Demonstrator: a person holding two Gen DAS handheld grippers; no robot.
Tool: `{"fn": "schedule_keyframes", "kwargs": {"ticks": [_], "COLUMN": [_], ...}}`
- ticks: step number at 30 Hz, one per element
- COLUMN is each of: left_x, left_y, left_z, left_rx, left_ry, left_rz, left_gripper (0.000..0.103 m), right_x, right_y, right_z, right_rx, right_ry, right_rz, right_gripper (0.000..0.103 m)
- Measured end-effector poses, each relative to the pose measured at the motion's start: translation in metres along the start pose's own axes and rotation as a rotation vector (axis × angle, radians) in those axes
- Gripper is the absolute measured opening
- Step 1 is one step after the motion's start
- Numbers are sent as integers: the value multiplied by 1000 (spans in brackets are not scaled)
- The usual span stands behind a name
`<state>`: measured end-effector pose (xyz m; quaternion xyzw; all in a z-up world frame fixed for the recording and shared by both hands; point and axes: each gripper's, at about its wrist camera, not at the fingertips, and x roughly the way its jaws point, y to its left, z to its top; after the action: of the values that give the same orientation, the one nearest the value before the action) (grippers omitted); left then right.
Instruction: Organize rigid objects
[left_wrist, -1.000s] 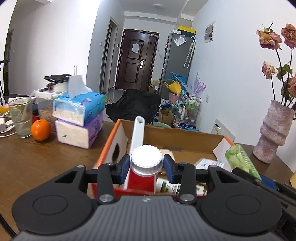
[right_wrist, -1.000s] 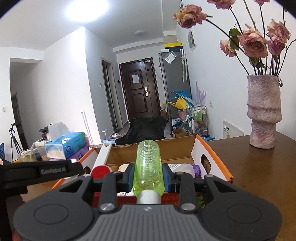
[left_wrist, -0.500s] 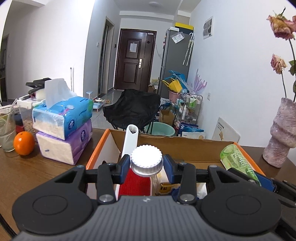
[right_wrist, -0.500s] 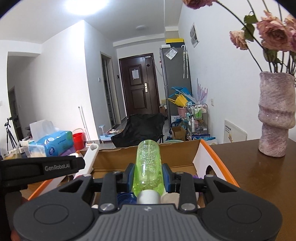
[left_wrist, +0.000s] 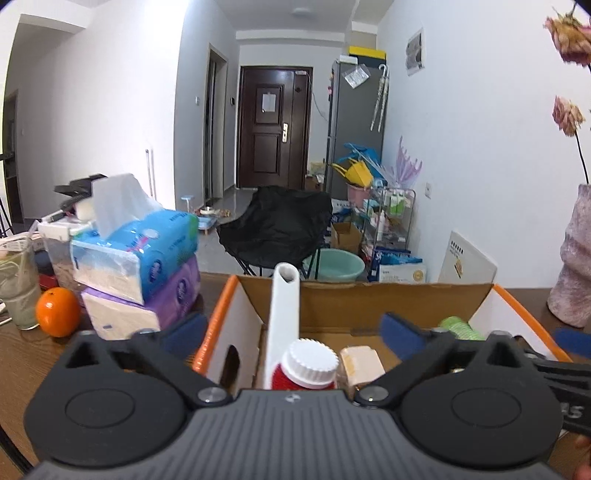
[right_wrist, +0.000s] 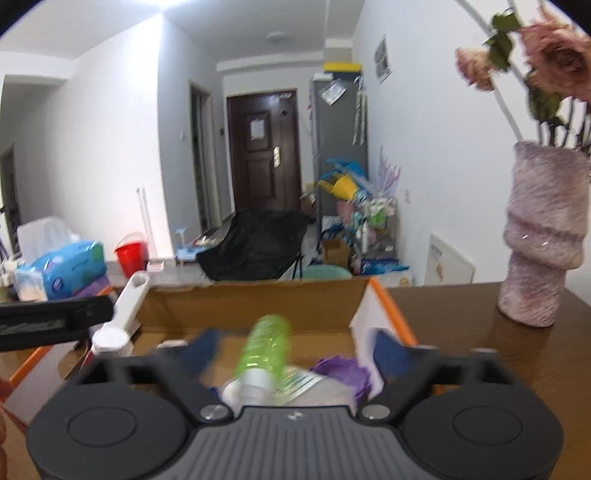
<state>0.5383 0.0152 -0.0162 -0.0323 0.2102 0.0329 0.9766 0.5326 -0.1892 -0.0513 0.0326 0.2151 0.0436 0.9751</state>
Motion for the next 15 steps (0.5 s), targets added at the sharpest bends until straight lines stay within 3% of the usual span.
{"fn": "schedule_keyframes", "kwargs": {"ticks": [9, 15], "left_x": [-26, -68], "left_y": [13, 8], "left_z": [9, 8], "left_rx": [-4, 30], "left_ry": [-16, -37], "left_rz": [5, 3], "left_gripper": [103, 103], "right_x": [-24, -68], "right_y": [-17, -21], "right_z": [9, 11], "right_rx": [16, 1], "right_ry": [-11, -44], "right_rz": [2, -6], "right_gripper": [103, 103]}}
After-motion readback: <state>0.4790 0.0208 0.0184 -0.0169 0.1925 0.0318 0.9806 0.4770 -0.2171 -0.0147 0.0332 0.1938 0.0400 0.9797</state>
